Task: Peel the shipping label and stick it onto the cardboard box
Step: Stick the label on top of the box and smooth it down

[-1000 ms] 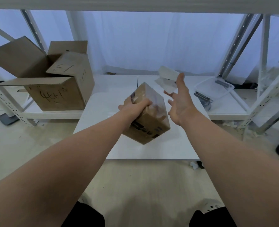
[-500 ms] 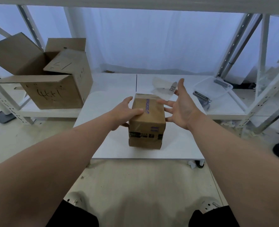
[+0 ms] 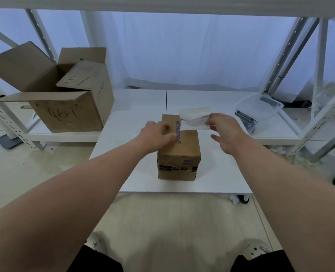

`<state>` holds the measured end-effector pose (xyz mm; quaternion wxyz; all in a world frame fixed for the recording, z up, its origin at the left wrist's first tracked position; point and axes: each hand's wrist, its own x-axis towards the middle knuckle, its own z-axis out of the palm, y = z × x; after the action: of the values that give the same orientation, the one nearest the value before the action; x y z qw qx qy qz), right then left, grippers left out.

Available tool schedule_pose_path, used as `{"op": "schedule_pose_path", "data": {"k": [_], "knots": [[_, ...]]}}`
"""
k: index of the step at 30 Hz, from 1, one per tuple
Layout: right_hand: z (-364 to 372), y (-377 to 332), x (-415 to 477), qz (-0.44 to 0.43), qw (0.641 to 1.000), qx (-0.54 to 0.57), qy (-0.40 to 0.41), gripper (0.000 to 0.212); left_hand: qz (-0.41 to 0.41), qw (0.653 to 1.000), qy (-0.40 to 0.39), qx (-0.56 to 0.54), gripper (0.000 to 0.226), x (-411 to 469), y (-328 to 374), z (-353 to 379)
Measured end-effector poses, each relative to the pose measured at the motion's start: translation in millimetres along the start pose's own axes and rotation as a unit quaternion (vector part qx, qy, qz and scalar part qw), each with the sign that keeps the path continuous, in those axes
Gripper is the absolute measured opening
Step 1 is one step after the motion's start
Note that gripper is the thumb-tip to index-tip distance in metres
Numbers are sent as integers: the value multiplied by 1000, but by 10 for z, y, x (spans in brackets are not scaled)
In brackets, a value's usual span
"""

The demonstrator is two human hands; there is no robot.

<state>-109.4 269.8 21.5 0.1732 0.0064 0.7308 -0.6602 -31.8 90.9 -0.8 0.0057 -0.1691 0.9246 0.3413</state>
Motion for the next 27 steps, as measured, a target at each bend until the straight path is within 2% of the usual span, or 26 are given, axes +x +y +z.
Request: {"op": "schedule_pose_path", "data": {"k": [2,3,4,6,8,10,12,14,15,17,20,25,27], "knots": [[28,-15,-16,-22,1000,-9,11,9,28,997,61,-37,43,20,0,-89],[45,-23,-22,-28,999,-7,19,3,32,995,76,-52,38,18,-2,-135],[66,-28,-25,-31,999,-4,26,7,27,995,69,-64,36,7,-15,-171],[118,-22,-16,-14,1000,6,27,19,-3,995,-12,-104,40,-31,-53,-199],[179,-5,-21,25,999,16,30,24,-36,979,-112,-167,48,-83,-64,-193],[235,20,-25,55,998,23,27,20,-34,971,-139,-192,50,-105,-45,-170],[285,51,2,63,997,32,28,31,-11,977,-116,-180,40,-103,-3,-141],[324,68,17,64,997,33,41,41,17,988,-45,-145,20,-97,35,-121],[334,68,17,64,996,28,49,43,22,988,-1,-151,13,-82,51,-121],[338,62,21,65,996,21,61,44,7,971,56,-233,6,-67,104,-156],[300,56,15,63,995,20,75,42,-13,936,58,-346,9,-65,173,-201],[202,32,-14,67,996,21,63,34,39,938,6,-345,3,-78,147,-134],[188,34,-19,63,997,1,52,34,41,935,15,-351,11,-70,161,-116]]}}
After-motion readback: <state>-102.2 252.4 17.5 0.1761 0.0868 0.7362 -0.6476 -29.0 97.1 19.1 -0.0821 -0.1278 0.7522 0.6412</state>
